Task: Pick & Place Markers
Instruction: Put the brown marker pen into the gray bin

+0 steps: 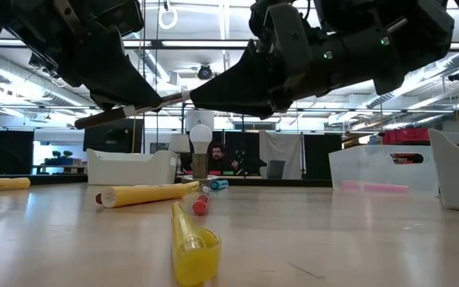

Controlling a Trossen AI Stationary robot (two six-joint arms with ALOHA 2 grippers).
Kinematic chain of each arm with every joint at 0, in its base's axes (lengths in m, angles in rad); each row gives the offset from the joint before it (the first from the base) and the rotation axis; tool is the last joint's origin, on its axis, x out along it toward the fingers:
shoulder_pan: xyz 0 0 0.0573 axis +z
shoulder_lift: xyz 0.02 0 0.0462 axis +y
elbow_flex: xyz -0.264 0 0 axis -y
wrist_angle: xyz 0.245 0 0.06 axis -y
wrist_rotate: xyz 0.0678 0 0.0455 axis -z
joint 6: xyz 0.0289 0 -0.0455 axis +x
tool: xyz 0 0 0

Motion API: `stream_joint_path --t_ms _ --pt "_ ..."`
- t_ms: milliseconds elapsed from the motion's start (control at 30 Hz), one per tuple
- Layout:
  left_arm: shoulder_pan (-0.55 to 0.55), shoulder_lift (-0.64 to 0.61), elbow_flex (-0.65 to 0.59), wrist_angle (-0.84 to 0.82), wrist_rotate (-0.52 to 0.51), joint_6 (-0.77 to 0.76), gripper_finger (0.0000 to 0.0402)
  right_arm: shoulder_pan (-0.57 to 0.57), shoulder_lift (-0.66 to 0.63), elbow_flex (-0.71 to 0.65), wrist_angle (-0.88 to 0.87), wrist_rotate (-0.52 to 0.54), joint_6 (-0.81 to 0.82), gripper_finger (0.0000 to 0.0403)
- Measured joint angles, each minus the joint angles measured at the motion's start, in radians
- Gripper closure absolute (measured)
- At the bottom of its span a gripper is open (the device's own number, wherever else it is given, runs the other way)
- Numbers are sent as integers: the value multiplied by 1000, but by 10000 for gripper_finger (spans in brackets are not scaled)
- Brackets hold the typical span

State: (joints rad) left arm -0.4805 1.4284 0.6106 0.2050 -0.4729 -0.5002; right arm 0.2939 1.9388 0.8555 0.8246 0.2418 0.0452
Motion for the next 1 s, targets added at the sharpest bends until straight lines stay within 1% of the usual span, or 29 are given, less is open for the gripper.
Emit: stream_joint_path --t_ms 167,300,867,933,1000 --pt "1 0 0 -2 -2 14 358 0 -1 0 6 -8 0 272" --pt "1 0 0 -2 1 16 358 0 -1 0 6 -37 2 269" --pt "0 -1 0 -2 6 22 356 0 -1 0 11 -51 2 380" --pt "0 -1 0 -2 -1 21 349 0 -1 0 11 -51 1 388" --pt "0 -1 0 0 -9 20 333 0 -1 0 12 -45 -1 388"
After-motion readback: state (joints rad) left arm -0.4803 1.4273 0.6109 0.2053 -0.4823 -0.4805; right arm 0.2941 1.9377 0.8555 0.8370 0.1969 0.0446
